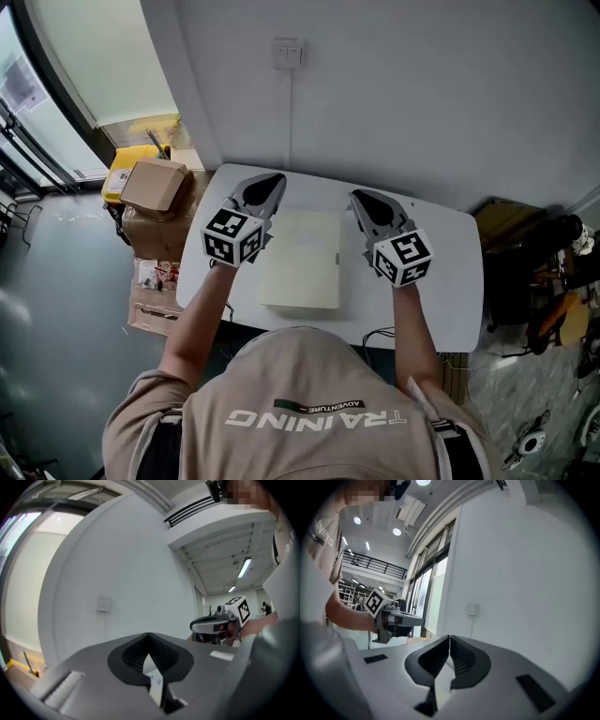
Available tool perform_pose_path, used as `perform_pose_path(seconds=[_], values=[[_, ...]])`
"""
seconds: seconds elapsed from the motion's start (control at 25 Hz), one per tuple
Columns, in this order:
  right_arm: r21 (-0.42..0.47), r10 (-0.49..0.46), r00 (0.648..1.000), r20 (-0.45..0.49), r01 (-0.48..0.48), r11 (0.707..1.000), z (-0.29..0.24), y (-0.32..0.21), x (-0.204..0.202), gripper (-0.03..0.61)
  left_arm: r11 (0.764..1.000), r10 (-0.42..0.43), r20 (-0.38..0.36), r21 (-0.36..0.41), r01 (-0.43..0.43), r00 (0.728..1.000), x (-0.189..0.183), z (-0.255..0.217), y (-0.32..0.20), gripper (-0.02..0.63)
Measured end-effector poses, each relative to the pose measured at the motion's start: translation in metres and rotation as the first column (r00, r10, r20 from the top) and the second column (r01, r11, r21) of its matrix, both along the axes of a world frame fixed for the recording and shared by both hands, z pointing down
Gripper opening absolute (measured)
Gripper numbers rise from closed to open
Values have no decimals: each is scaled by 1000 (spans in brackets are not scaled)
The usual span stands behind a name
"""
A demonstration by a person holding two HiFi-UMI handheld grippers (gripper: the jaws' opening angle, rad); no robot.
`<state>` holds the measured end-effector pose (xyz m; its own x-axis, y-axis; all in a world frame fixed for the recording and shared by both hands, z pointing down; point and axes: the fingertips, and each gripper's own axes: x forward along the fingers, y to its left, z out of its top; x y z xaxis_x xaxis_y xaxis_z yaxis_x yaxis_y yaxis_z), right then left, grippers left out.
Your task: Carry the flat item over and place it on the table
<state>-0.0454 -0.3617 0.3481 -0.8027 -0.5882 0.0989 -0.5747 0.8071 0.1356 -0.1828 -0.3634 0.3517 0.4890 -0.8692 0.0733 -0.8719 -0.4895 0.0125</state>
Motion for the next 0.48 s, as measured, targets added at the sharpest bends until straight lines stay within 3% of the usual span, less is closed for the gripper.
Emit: perform_pose_path(seconds=[0.16,0.48], values=[[70,130,989,74,-135,988,-37,-16,15,9,993,-87,97,90,78,991,2,-26,0,6],[71,215,960,179,-230,970,-77,-29,36,9,986,-110,108,140,94,988,7,-59,-2,6]])
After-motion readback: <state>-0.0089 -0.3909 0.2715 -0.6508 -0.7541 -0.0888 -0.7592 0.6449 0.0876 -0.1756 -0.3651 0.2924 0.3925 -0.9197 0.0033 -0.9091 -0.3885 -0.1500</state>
